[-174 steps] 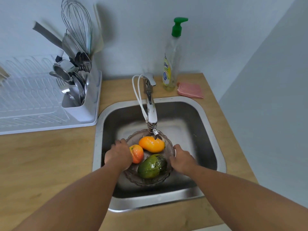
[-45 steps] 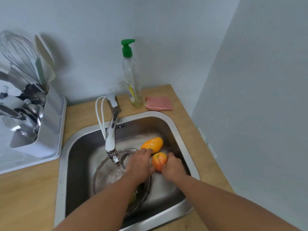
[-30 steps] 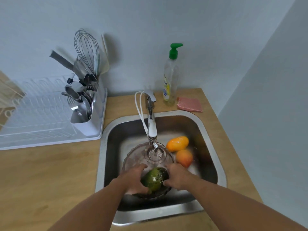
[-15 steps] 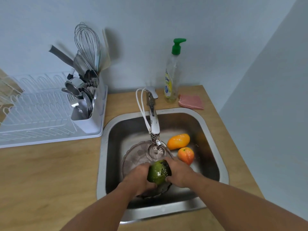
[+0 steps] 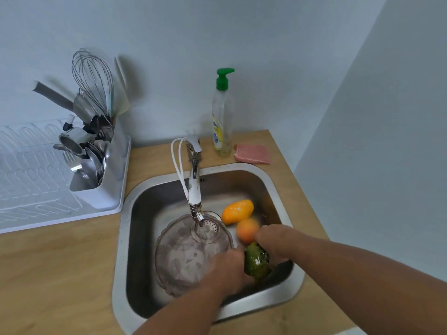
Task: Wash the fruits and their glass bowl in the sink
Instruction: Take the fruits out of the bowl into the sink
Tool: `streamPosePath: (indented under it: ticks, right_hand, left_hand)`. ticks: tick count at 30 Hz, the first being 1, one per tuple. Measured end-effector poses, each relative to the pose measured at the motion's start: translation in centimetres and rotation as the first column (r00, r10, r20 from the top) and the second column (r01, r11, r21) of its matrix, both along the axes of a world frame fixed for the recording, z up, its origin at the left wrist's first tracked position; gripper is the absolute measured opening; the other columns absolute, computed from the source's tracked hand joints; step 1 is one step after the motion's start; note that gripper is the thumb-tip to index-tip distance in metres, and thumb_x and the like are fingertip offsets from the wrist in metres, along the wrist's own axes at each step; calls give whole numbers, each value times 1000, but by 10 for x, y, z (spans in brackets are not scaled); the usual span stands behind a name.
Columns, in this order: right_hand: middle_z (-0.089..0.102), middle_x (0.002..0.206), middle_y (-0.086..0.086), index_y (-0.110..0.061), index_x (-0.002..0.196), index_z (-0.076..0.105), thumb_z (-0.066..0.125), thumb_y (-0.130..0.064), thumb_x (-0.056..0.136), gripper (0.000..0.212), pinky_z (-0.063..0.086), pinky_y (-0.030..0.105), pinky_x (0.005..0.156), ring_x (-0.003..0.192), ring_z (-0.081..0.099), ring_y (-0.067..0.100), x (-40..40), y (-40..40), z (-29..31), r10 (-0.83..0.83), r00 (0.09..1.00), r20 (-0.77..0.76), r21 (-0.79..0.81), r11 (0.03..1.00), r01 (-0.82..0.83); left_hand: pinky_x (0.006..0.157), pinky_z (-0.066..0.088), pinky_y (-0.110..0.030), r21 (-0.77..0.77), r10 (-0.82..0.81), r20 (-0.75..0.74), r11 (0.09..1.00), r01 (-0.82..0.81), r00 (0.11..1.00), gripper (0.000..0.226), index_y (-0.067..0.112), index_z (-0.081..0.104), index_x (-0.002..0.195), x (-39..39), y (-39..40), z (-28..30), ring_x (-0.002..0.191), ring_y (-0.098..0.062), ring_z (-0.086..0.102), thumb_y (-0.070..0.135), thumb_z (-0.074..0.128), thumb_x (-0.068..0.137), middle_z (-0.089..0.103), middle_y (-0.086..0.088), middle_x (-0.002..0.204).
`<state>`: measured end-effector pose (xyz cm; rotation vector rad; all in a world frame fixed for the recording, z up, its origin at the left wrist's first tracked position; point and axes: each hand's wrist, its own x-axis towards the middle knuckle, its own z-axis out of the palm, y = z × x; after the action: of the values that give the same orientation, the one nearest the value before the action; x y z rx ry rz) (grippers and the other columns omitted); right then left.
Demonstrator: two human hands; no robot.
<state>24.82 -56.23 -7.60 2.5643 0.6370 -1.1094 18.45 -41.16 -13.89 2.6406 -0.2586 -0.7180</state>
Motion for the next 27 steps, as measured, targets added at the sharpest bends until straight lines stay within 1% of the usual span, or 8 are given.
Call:
streamPosePath:
  ticks: [3,9,15,18,20,22,25,27]
  right_hand:
    - [68,126,13,-8,126,65,83,-18,81,48,56,43,95,116,68,34,-11,0,-18,-5,1000,13,28,1000,5]
    - [58,142,15,-6,137,60,57,-6,98,39,50,47,107,133,56,35,-12,1,-34,-84,996,-9,56,995,84]
    - [58,142,17,-2,135,60,63,-4,97,39,50,48,107,133,56,38,-4,19,-22,-87,996,-25,21,996,87]
    - [62,135,19,-1,128,63,69,-14,94,36,53,44,100,126,59,38,12,36,-2,-200,980,-21,133,971,201]
    - [66,125,19,-3,118,66,65,-29,97,34,53,38,85,115,64,38,18,47,2,-311,950,-23,249,919,306]
    - [67,123,16,-6,119,65,60,-35,97,36,58,39,81,107,67,36,16,57,-3,-454,890,-47,335,832,442]
    - [71,117,15,-7,107,64,53,-27,97,25,63,43,80,96,74,36,-3,72,-17,-532,841,-98,371,765,527]
    - [75,110,15,-6,101,64,49,-22,96,22,65,40,71,85,77,34,-19,78,-33,-524,842,-127,339,775,533]
  left_hand:
    - [87,54,-42,82,-25,-55,996,30,998,56,18,53,120,-1,-10,-12,106,-32,66,50,72,78,66,-10,118]
    - [89,53,-43,138,-46,-78,989,56,996,54,13,52,121,4,-22,-20,112,-35,65,46,70,82,64,-13,121]
    - [88,54,-41,129,-70,-61,989,78,996,52,20,59,120,4,-7,-3,109,-32,67,53,68,80,67,-8,118]
    - [85,55,-39,-6,130,62,992,-130,990,38,28,61,112,5,27,9,101,-23,67,56,53,86,71,2,109]
    - [81,54,-35,-93,354,196,935,-342,914,29,32,60,110,6,59,15,98,-18,66,50,48,90,71,7,106]
    - [86,50,-31,-100,526,264,849,-519,809,29,33,58,120,5,91,15,107,-15,60,42,54,93,67,7,117]
    - [106,44,-40,9,694,190,706,-709,694,56,17,43,144,-6,129,1,132,-26,45,37,58,94,51,-6,145]
    - [106,43,-44,-47,789,64,614,-788,611,63,8,37,148,-15,137,-8,134,-34,45,26,61,93,46,-15,149]
